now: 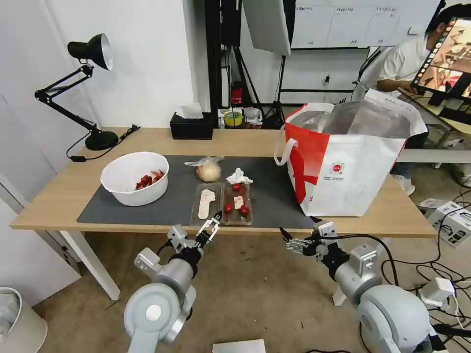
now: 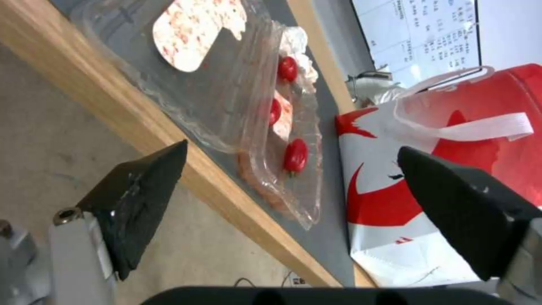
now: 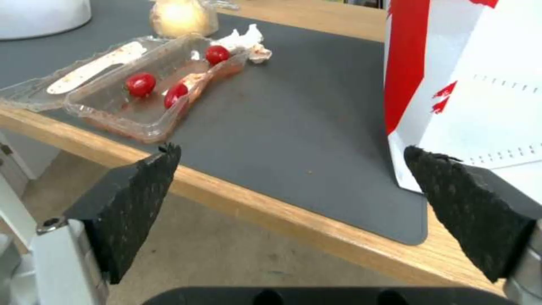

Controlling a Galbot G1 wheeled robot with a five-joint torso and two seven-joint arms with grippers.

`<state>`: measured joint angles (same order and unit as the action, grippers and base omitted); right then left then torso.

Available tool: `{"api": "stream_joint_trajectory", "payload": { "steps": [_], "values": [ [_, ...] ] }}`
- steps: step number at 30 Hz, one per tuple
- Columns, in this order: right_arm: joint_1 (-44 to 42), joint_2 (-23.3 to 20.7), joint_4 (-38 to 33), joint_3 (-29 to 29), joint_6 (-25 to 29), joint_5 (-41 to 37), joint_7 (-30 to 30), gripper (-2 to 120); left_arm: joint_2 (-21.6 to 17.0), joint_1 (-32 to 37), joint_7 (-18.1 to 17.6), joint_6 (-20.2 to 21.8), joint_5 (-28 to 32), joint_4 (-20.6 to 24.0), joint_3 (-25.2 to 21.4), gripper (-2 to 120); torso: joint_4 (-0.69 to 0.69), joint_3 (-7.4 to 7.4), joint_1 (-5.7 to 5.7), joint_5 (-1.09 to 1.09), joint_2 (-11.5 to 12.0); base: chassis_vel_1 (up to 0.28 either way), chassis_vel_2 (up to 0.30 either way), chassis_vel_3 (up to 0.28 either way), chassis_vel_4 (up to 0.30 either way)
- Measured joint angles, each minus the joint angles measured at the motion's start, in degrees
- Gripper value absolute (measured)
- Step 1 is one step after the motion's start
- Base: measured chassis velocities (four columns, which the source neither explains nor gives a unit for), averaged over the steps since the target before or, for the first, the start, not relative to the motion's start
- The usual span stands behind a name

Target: Pick up the trash from the table and place it into the takeout bag.

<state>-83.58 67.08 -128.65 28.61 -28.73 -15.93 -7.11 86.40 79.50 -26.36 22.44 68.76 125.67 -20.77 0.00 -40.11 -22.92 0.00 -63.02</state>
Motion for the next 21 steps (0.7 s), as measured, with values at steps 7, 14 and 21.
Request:
{"api": "stream_joint_trajectory", "payload": {
  "steps": [7,14,21],
  "values": [
    [-0.15,0.08,0.00,0.38,0.00,0.06,0.04,100,0.27,-0.57,0.00,0.06,0.27,-0.95,0.57,100,0.00,0.00,0.00,0.00,0.00,0.000,0.000,0.000,0.000],
    [-0.48,0.13,-0.06,1.03,0.00,0.08,0.06,100,0.27,-1.99,-0.03,0.08,0.89,-2.36,0.81,100,0.00,0.00,0.00,0.00,0.00,0.000,0.000,0.000,0.000],
    [-0.57,0.51,0.07,1.10,0.00,0.27,0.07,100,0.51,-2.95,-0.26,0.08,1.23,-3.59,1.01,100,0.00,0.00,0.00,0.00,0.00,0.000,0.000,0.000,0.000]
  ]
}}
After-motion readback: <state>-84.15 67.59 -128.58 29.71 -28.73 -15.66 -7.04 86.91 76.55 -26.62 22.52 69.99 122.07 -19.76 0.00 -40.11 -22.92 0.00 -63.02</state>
